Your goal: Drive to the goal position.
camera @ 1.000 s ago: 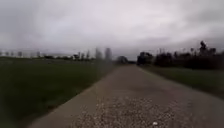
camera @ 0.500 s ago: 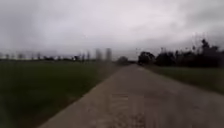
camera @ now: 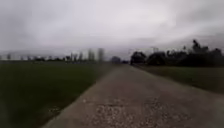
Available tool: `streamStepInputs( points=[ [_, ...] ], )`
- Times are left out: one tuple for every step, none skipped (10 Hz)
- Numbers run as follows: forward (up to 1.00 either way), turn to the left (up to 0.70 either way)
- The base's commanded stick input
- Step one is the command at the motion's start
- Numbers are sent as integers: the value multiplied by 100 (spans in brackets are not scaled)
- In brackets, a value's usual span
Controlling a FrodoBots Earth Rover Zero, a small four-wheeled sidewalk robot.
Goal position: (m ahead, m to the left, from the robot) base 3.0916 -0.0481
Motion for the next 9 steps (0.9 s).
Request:
streamStepInputs(
  points=[
    [85,0],
    [85,0],
    [85,0],
    [85,0],
    [85,0],
    [85,0],
    [85,0],
    [85,0],
    [85,0]
  ],
)
